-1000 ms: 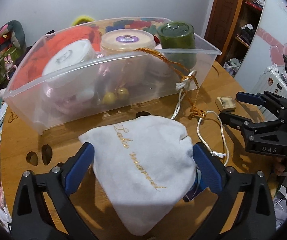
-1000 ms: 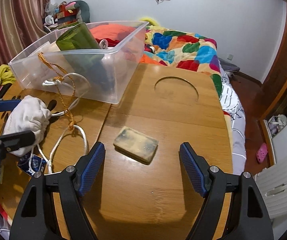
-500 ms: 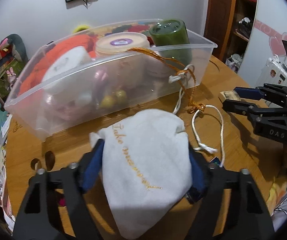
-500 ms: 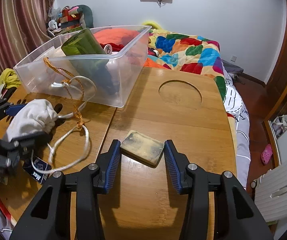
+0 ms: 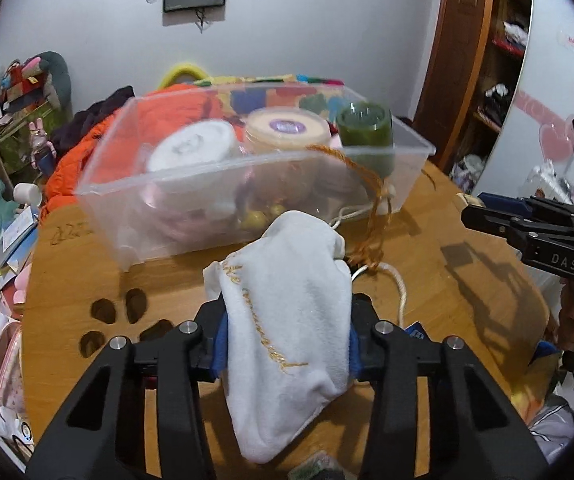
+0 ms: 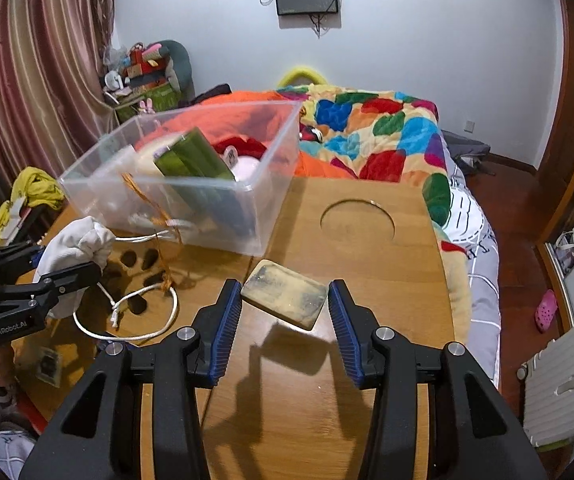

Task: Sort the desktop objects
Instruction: 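Carry the soap bar and white pouch into the clear box while both tools release, then grasp the blue Max card box with right tool while left tool grasps the green square packet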

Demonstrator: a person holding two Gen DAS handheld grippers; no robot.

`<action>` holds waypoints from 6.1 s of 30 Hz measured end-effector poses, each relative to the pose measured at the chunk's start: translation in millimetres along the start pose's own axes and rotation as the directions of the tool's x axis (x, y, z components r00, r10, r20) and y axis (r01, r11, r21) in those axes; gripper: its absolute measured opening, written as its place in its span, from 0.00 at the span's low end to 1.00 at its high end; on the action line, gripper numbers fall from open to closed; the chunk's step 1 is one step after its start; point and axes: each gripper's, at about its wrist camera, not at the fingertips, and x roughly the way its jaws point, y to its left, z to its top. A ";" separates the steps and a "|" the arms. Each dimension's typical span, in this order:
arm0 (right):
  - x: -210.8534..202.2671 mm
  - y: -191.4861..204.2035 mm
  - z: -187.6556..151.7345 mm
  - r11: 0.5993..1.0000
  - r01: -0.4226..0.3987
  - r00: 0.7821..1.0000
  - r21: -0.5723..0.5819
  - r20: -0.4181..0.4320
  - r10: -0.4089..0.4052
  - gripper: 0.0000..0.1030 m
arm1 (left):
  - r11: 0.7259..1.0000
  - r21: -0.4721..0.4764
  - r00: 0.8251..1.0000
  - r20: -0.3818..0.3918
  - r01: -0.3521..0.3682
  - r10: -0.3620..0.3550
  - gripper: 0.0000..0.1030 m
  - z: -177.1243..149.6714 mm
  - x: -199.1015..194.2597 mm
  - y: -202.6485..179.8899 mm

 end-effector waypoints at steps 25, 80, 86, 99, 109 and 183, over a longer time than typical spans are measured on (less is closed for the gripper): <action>-29.6 41.7 48.2 0.995 -0.084 0.987 -0.060 0.132 0.091 0.40 | 0.995 -0.065 0.971 0.234 0.073 -0.056 0.43 58.4 -66.6 26.8; 73.4 34.7 112.2 0.997 -0.071 0.996 -0.045 0.055 0.073 0.41 | 0.994 -0.103 0.983 0.183 0.027 -0.008 0.50 116.5 56.4 55.9; 73.9 37.5 112.3 0.997 -0.047 0.997 -0.055 0.055 0.050 0.41 | 0.991 -0.124 0.985 0.170 0.051 -0.029 0.56 114.4 57.6 60.5; 56.8 45.5 114.4 0.995 0.012 0.995 -0.094 0.100 -0.003 0.53 | 0.969 -0.223 0.984 0.164 0.104 -0.068 0.61 117.7 51.1 77.3; 27.7 49.1 111.7 0.995 0.029 0.989 -0.101 0.145 -0.014 0.59 | 0.980 -0.181 0.972 0.233 0.082 -0.039 0.72 121.4 15.4 63.1; 18.6 117.1 -50.7 0.999 -0.012 0.995 -0.044 -0.102 0.008 0.75 | 0.999 0.046 1.000 0.016 -0.001 0.000 0.49 -94.4 -40.1 -17.6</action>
